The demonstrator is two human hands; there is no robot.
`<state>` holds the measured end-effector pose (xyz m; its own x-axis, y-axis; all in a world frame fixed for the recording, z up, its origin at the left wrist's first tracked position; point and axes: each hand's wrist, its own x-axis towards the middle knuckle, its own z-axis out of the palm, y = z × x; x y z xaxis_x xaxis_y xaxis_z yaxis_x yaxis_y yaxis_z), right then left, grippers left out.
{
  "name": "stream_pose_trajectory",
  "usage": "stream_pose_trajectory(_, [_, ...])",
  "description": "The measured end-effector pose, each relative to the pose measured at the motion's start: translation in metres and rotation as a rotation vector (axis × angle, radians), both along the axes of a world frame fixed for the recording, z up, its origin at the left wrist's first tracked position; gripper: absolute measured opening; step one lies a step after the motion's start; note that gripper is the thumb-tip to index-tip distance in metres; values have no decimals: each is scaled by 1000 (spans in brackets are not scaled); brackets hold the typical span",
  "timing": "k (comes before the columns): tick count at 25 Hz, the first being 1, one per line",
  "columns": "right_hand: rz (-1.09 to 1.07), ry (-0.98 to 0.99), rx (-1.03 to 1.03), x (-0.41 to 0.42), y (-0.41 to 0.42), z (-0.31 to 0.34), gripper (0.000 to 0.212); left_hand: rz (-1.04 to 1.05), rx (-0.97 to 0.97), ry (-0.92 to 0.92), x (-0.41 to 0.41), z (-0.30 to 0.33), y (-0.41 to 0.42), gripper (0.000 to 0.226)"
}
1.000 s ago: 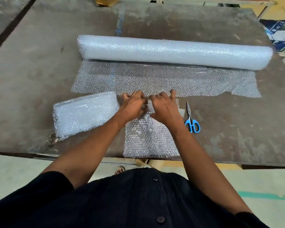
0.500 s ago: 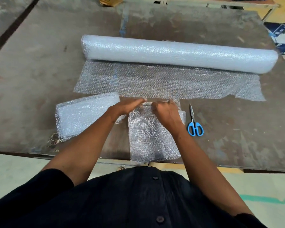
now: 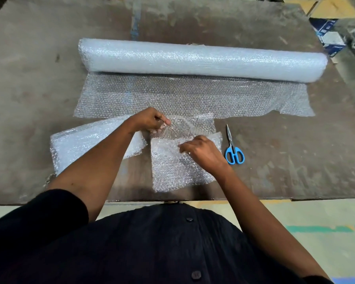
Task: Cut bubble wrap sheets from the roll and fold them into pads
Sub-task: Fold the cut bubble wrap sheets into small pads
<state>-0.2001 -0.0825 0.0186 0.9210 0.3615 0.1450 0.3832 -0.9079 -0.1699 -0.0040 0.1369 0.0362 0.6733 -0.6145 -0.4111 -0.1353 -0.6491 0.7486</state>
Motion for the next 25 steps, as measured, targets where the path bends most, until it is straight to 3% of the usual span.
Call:
stream_pose_trajectory(4, [31,-16,-5,-13,-8,0,24,3,2,-230,8,-17,-1,42])
stream_pose_trajectory(8, [8,-79,22,-32,6,-7,19,54,-3,-273,-1,-19,-7,34])
stream_pose_trajectory(12, [71,-124,-45,-48,33,-27,35,30,34,-350,-7,-29,-5,24])
stream_pose_trajectory(15, [76,-149,-98,-55,44,-40,33,34,92,-447,-11,-37,-3,26])
stream_pose_trajectory(18, [102,-102,-132,-59,48,-42,34,-21,221,-671,-18,-37,0,29])
stream_pose_trajectory(21, [122,32,-116,-64,47,-41,36,-5,303,-840,-41,-33,-4,49])
stream_pose_trajectory(25, [117,93,-74,-74,48,-28,55,-69,134,-758,-93,-40,-6,53])
